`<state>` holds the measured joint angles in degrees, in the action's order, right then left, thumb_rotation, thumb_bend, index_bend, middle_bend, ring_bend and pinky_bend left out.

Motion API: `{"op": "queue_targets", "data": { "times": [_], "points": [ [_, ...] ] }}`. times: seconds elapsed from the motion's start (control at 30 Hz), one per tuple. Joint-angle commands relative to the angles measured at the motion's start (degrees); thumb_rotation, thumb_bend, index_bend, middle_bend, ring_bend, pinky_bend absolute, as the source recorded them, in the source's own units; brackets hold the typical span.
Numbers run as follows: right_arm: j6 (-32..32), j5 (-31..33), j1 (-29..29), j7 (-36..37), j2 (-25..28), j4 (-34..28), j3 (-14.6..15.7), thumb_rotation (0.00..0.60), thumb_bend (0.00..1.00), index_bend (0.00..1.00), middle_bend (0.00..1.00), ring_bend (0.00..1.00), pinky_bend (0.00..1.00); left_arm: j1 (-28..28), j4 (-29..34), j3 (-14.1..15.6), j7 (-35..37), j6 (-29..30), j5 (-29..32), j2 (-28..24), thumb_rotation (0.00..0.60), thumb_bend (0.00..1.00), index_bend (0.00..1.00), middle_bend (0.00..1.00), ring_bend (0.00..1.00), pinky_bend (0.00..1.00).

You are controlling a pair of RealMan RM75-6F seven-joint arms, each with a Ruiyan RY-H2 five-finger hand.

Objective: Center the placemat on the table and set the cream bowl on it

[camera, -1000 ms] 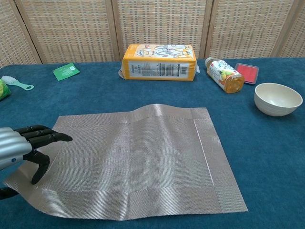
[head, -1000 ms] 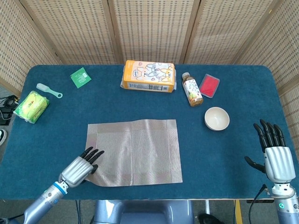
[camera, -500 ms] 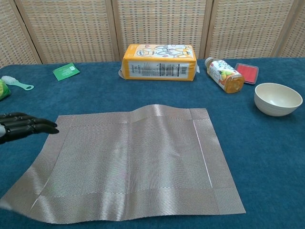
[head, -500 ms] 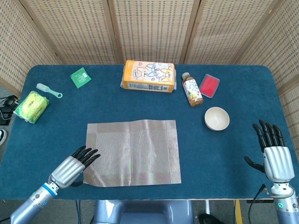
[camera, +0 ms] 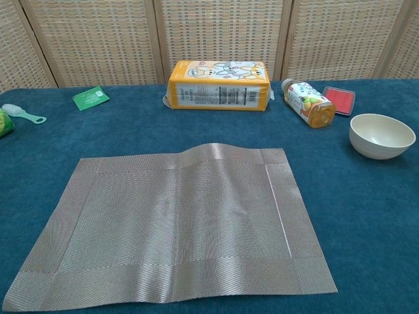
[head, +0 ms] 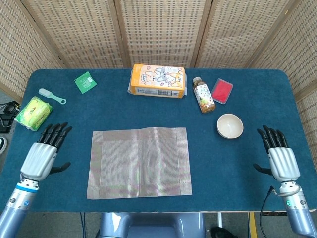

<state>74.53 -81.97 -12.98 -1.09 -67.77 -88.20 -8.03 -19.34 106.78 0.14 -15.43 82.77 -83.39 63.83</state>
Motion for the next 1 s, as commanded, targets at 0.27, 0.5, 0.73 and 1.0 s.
{"op": "queue_targets", "data": {
  "times": [0.27,0.5,0.73,1.0],
  "points": [
    [-19.47,8.13,-12.44,-0.56,-5.10,10.73,-2.90,0.600,0.00,0.00,0.00,0.00,0.00,0.88,1.03,-2.56,0.62,-0.98,3.41,-1.62,0.600,0.00,0.00,0.00,0.00,0.00],
    [-25.40,9.60,-17.00,-1.59,-9.46,16.09,-2.55,0.600,0.00,0.12,0.00,0.00,0.00,1.15,0.03,-4.02,1.79,-1.68,5.02,-2.42,0.600,0.00,0.00,0.00,0.00,0.00],
    [-26.92,10.20,-20.12,-2.37,-15.12,23.58,-2.67,0.600,0.21,0.39,0.00,0.00,0.00,1.36,-0.81,-5.00,3.25,-2.68,6.05,-3.01,0.600,0.00,0.00,0.00,0.00,0.00],
    [-28.26,11.13,-21.57,-1.93,-18.77,29.07,-2.28,0.600,0.45,0.58,0.00,0.00,0.00,1.83,-0.88,-5.53,4.94,-3.11,5.81,-3.73,0.600,0.00,0.00,0.00,0.00,0.00]
  ]
}}
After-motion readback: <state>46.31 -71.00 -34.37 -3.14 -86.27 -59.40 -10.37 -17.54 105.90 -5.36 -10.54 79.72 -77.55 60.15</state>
